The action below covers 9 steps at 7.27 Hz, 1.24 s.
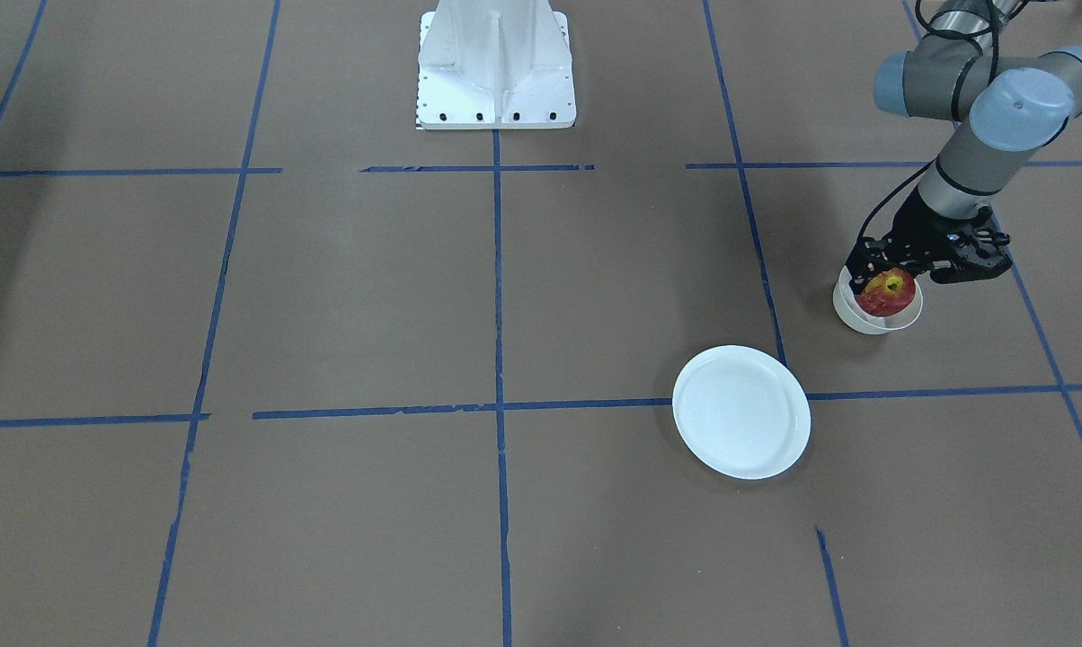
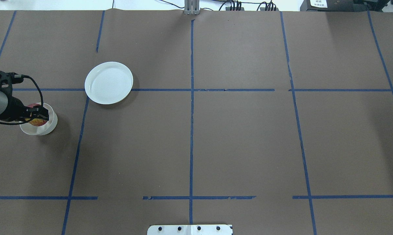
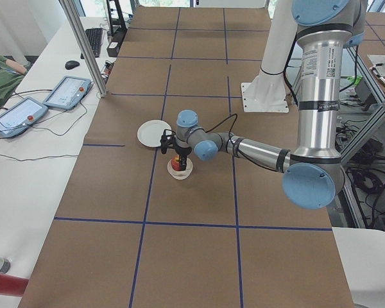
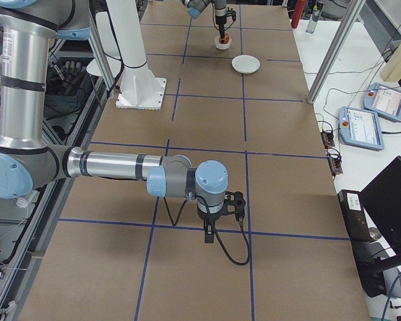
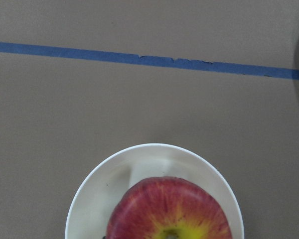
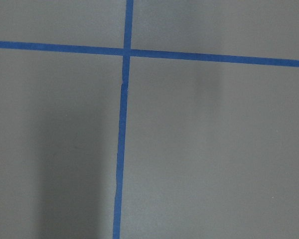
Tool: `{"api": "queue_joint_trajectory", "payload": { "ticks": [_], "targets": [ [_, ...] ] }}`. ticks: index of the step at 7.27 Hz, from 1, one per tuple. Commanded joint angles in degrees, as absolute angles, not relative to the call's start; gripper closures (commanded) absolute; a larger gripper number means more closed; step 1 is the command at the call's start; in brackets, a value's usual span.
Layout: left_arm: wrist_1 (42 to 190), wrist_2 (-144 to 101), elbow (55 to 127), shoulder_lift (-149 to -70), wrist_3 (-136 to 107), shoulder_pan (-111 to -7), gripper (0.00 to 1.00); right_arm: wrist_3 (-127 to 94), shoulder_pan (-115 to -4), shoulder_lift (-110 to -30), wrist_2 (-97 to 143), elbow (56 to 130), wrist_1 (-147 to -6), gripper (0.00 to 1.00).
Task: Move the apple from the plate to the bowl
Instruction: 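Carry the apple with the left gripper over the small white bowl, then lower the apple into the bowl and open the left gripper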
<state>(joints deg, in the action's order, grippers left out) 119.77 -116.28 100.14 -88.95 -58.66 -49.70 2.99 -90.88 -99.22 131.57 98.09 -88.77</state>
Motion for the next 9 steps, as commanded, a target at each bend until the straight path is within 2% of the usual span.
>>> {"api": "queue_joint_trajectory", "payload": {
  "ticks": [1, 2, 5, 7, 9],
  "targets": [
    [119.8, -116.3, 99.9, -89.1, -58.7, -49.7, 0.24, 3.0, -90.9, -99.2, 131.6, 98.1, -88.8, 0.0],
    [119.8, -116.3, 99.9, -89.0, -58.7, -49.7, 0.16, 3.0, -90.9, -99.2, 131.6, 98.1, -88.8, 0.0],
    [119.7, -116.6, 100.6, -88.7, -58.1, -49.9, 0.01, 3.0, -90.9, -99.2, 131.6, 98.1, -88.8, 0.0],
    [118.9, -117.0, 102.8, -87.7, -53.2, -50.7, 0.01, 3.0, -90.9, -99.2, 131.6, 98.1, -88.8, 0.0],
    [111.2, -117.1, 105.5, -85.5, -35.0, -59.1, 0.01, 3.0, -90.9, -99.2, 131.6, 98.1, -88.8, 0.0]
  ]
}}
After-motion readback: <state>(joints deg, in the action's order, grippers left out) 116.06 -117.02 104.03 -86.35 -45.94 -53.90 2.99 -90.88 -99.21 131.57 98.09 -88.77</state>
